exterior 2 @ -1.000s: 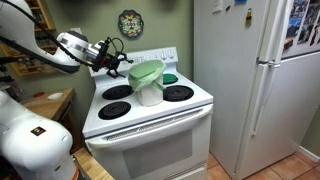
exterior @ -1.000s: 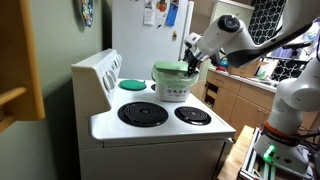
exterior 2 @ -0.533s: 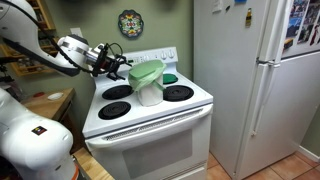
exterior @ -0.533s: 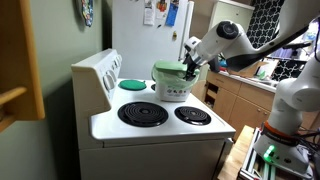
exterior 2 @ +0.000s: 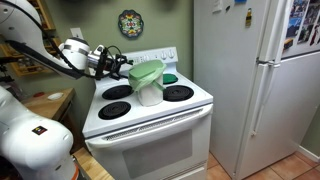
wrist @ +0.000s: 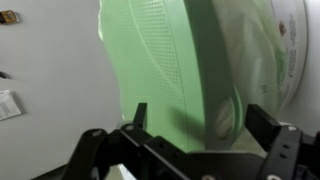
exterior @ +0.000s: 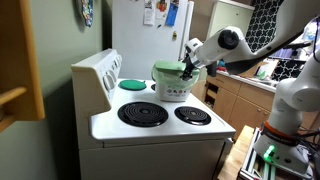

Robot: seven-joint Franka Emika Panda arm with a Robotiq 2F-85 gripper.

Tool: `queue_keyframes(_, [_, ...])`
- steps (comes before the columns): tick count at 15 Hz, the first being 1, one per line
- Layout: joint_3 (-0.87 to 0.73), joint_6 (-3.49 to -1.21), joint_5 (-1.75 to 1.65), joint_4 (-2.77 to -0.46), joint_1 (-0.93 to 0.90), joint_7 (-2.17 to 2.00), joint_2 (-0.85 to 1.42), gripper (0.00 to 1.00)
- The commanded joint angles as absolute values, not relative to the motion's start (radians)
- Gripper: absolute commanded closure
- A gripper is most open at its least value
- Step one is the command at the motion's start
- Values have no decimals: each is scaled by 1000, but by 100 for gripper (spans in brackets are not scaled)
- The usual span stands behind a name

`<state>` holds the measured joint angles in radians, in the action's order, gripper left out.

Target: Open the lid of the bin on the stove

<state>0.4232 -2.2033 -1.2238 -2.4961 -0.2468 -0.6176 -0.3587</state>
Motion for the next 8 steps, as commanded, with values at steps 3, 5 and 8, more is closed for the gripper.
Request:
queue_keyframes(3, [392,-2214,-1305,-2514,-285,-687,-351,0])
queue_keyframes(5, [386,-2213,-1312,-2513,-293,-683,-346,0])
queue_keyframes(8, [378,-2213,-1298,-2513,-305,-669,-340,0])
